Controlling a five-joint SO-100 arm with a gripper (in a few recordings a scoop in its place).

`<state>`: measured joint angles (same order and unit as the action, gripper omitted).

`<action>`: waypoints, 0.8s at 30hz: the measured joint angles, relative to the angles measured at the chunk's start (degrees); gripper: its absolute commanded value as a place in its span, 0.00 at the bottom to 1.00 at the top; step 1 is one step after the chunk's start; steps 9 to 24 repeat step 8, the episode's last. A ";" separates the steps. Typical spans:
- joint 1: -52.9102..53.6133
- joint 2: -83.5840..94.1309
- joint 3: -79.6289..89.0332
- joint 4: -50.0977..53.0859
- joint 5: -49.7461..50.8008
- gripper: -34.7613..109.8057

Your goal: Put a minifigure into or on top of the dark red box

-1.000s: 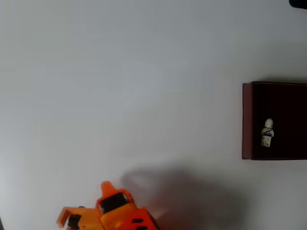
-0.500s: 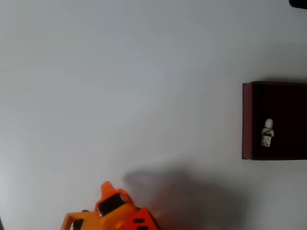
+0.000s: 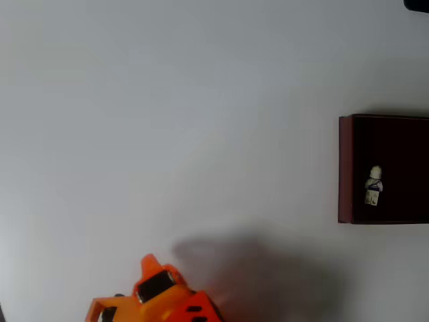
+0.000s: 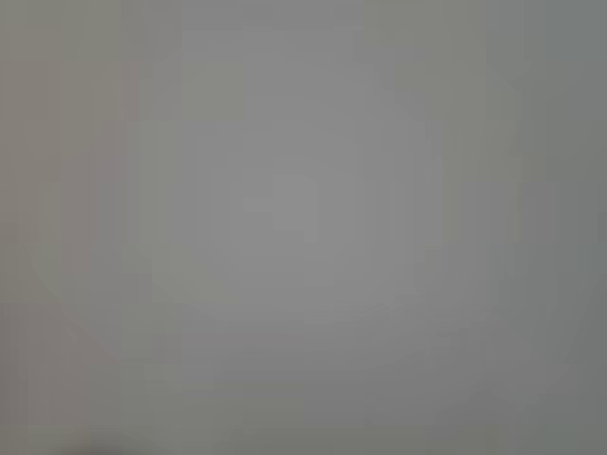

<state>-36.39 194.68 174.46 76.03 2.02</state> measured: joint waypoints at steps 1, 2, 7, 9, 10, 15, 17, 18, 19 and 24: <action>0.00 0.00 0.00 0.00 0.00 0.24; 0.00 0.00 0.00 0.00 0.00 0.24; 0.00 0.00 0.00 0.00 -0.26 0.24; 0.00 0.00 0.00 0.00 -0.35 0.24; 0.00 0.00 0.00 0.00 -0.35 0.24; 0.00 0.00 0.00 0.00 -0.35 0.24; 0.00 0.00 0.00 0.00 -0.35 0.24; 0.00 0.00 0.00 0.00 -0.35 0.24; 0.00 0.00 0.00 0.00 -0.35 0.24; 0.00 0.00 0.00 0.00 -0.35 0.24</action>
